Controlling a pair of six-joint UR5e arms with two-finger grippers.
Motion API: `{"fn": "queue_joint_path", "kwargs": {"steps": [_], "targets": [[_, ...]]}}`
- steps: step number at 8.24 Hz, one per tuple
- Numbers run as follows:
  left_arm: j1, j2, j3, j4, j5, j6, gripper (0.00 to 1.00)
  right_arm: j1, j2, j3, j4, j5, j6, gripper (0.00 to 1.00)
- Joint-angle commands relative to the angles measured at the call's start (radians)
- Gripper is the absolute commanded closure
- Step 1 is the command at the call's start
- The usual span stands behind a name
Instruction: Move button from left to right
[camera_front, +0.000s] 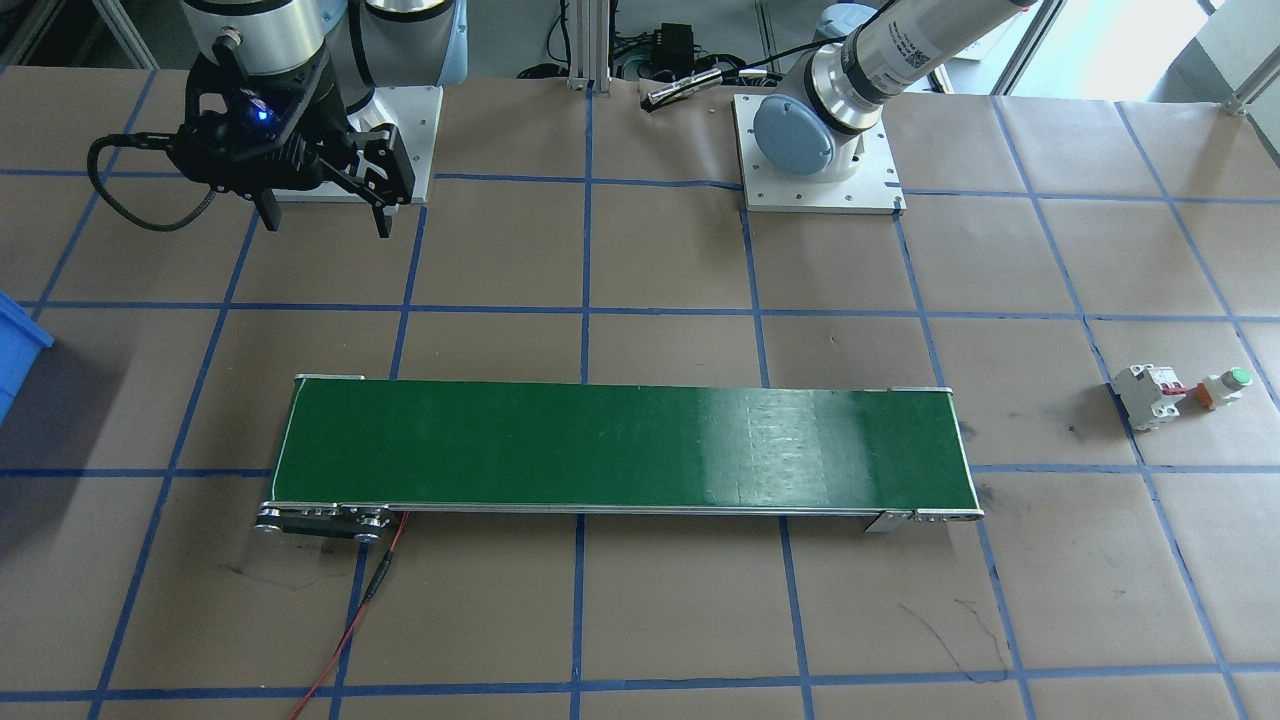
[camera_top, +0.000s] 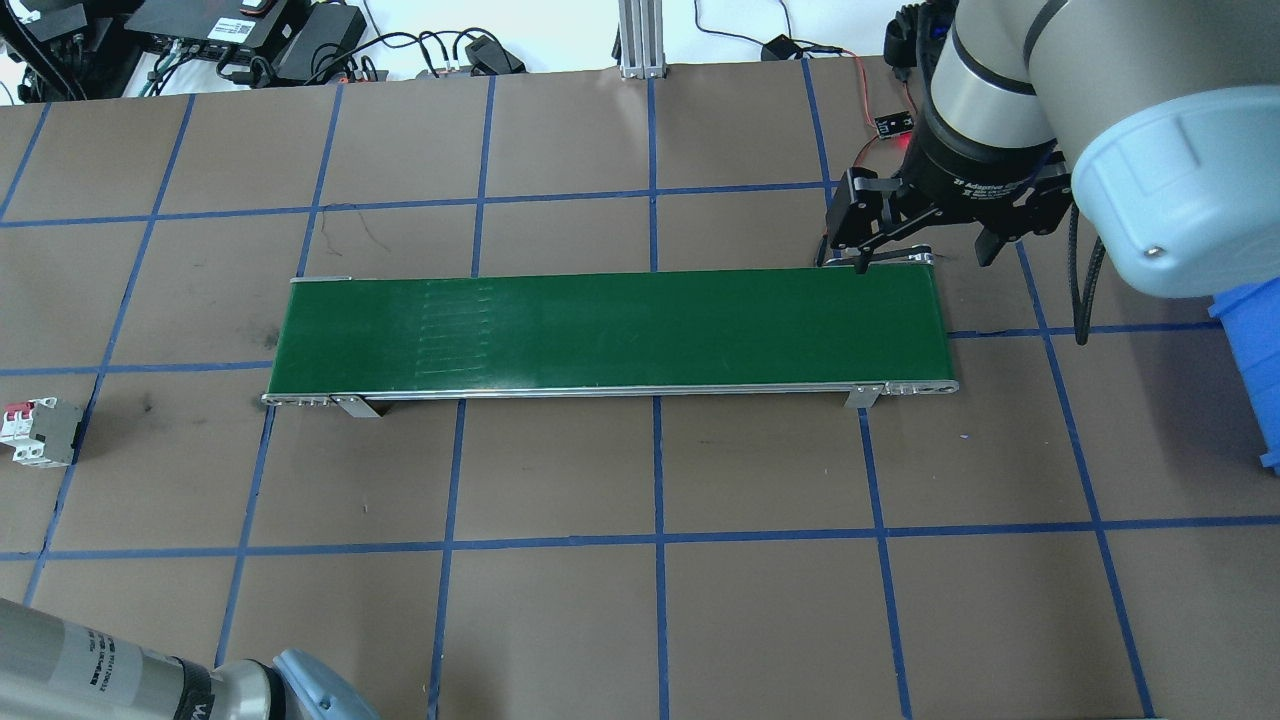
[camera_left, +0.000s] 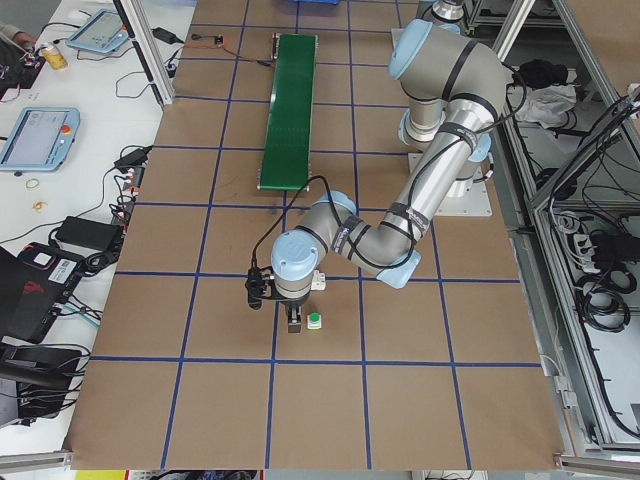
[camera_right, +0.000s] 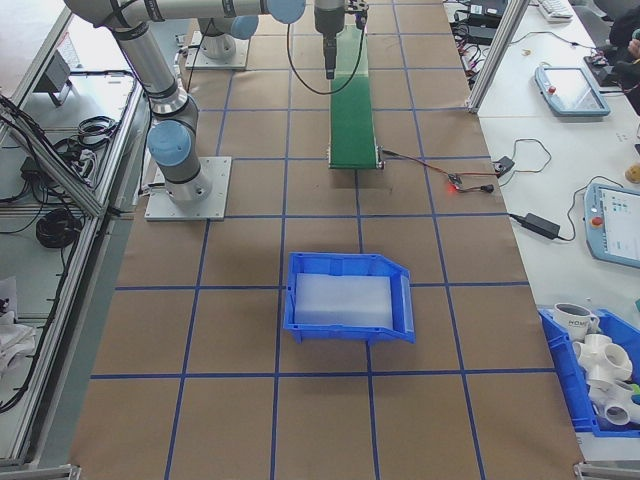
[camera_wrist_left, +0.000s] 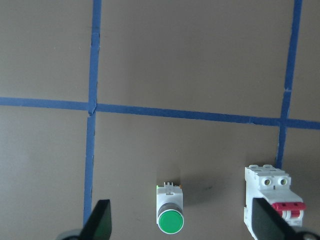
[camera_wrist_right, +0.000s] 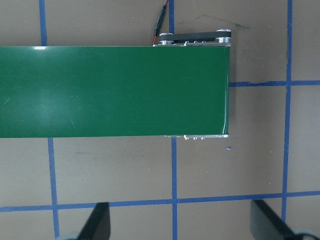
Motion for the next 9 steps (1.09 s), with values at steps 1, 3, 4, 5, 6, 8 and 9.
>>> {"fn": "queue_joint_path", "kwargs": {"steps": [1,3,4,5,6,8,9], "targets": [[-0.001,-0.057,0.005,0.038,0.046,0.006,0.00,0.000,0.000,0.000,0.000,0.000,0.000,0.00],[-0.001,-0.061,-0.002,0.037,0.046,0.008,0.00,0.000,0.000,0.000,0.000,0.000,0.000,0.00],[-0.001,-0.068,-0.004,0.040,0.068,0.009,0.00,0.000,0.000,0.000,0.000,0.000,0.000,0.00],[-0.001,-0.068,-0.007,0.040,0.082,0.011,0.00,0.000,0.000,0.000,0.000,0.000,0.000,0.00],[-0.001,-0.073,-0.011,0.042,0.082,0.009,0.00,0.000,0.000,0.000,0.000,0.000,0.000,0.00],[0.000,-0.096,-0.037,0.063,0.082,0.005,0.00,0.000,0.000,0.000,0.000,0.000,0.000,0.00],[0.002,-0.100,-0.054,0.066,0.082,0.000,0.00,0.000,0.000,0.000,0.000,0.000,0.000,0.00]]}}
